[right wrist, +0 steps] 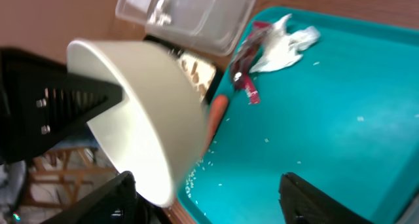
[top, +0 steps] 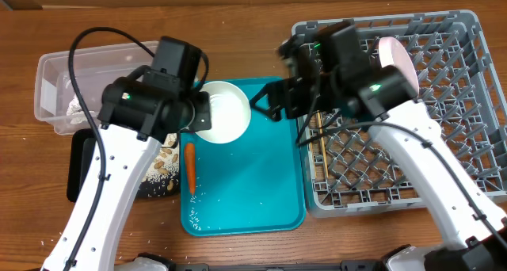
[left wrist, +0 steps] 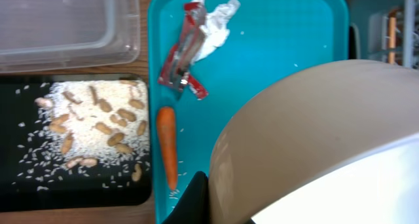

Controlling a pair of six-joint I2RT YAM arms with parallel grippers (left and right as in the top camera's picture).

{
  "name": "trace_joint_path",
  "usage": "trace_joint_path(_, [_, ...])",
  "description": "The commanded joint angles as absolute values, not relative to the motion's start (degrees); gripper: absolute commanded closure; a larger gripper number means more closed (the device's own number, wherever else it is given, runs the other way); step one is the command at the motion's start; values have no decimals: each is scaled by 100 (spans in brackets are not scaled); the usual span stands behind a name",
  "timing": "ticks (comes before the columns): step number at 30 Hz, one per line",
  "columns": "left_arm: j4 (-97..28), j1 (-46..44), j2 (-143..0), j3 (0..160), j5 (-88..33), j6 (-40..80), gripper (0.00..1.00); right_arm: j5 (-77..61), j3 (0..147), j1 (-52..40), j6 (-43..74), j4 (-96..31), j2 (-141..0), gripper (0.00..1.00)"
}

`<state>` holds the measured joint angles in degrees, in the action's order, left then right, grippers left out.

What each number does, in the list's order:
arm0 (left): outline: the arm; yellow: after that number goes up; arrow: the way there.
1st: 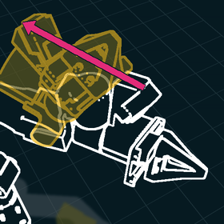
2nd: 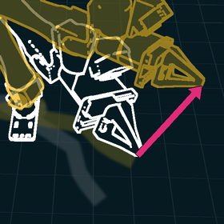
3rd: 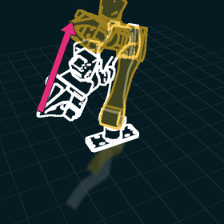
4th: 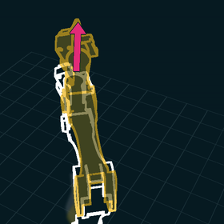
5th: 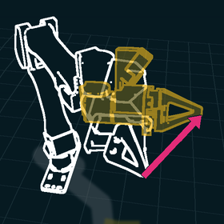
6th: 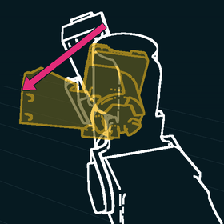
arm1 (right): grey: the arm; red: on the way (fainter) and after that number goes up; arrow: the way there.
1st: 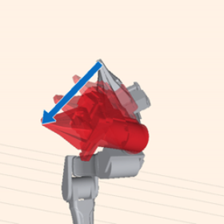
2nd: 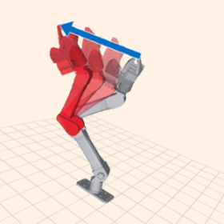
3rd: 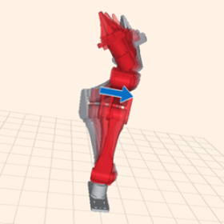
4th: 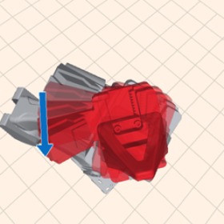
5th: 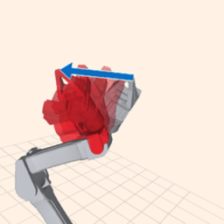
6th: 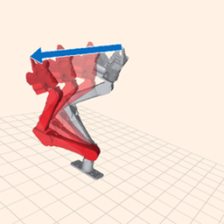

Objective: Sort waste into correct bins and load items into the dishwasher
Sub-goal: 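Hand the white bowl from the left gripper to the right gripper, then lower the white bowl into the dish rack with the right gripper and release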

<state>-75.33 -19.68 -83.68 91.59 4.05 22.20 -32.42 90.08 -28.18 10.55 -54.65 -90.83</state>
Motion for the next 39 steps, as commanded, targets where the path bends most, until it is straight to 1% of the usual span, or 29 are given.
trace_joint_path(1, [-7496,-2097,-8324,9122,294,2322,96,-2143,9011,-3218,1151,-5419,-9118,33])
trace_joint_path(2, [-7496,-2104,-8324,9122,294,2322,96,-1621,9011,-3339,1354,-5433,-9148,34])
trace_joint_path(3, [-7496,-2104,-8324,9122,285,2331,96,-1269,9006,-3424,1479,-5437,-9185,38])
trace_joint_path(4, [-7494,-2104,-8324,9122,242,2338,96,-1013,9006,-3496,1555,-5435,-9238,44])
trace_joint_path(5, [-7474,-2104,-8324,9122,165,2338,95,-871,9006,-3553,1612,-5428,-9290,54])
trace_joint_path(7, [-7428,-2104,-8324,9122,-12,2335,96,-816,9006,-3566,1684,-5417,-9384,82])
trace_joint_path(9, [-7406,-2104,-8324,9124,-117,2333,96,-805,9006,-3546,1684,-5398,-9417,96])
trace_joint_path(10, [-7411,-2104,-8322,9124,-115,2331,88,-786,9006,-3509,1737,-5384,-9417,96])
trace_joint_path(11, [-7435,-2102,-8320,9129,-102,2305,68,-718,9011,-3459,1831,-5384,-9397,96])
trace_joint_path(12, [-7481,-2086,-8313,9135,-62,2270,44,-626,9011,-3365,1916,-5387,-9351,96])
trace_joint_path(14, [-7618,-2027,-8300,9172,56,2270,28,-368,9013,-3173,2082,-5437,-9253,96])
trace_joint_path(15, [-7732,-1959,-8298,9209,156,2270,16,-139,9015,-2998,2215,-5500,-9172,96])
trace_joint_path(16, [-7824,-1905,-8289,9247,213,2268,7,84,9024,-2816,2314,-5590,-9098,96])
trace_joint_path(18, [-8003,-1761,-8276,9321,285,2261,5,668,9063,-2375,2467,-5830,-8967,96])
trace_joint_path(23, [-8147,-1450,-8270,9371,290,2182,2,2744,9074,-1127,2711,-6346,-8853,96])
trace_joint_path(27, [-8060,-1450,-8272,9371,290,2185,1,4270,9024,-628,3153,-6681,-8873,96])
trace_joint_path(29, [-7983,-1450,-8272,9371,290,2185,0,4952,9000,-591,3433,-6801,-8875,96])
trace_joint_path(31, [-7959,-1450,-8272,9371,294,2182,0,5319,8997,-617,3682,-6919,-8877,96])
trace_joint_path(36, [-7955,-1448,-8272,9371,305,2119,0,5577,8995,-858,3879,-7063,-8912,96])
trace_joint_path(39, [-7946,-1450,-8272,9371,316,2117,0,5618,8995,-1096,4248,-7520,-8945,96])
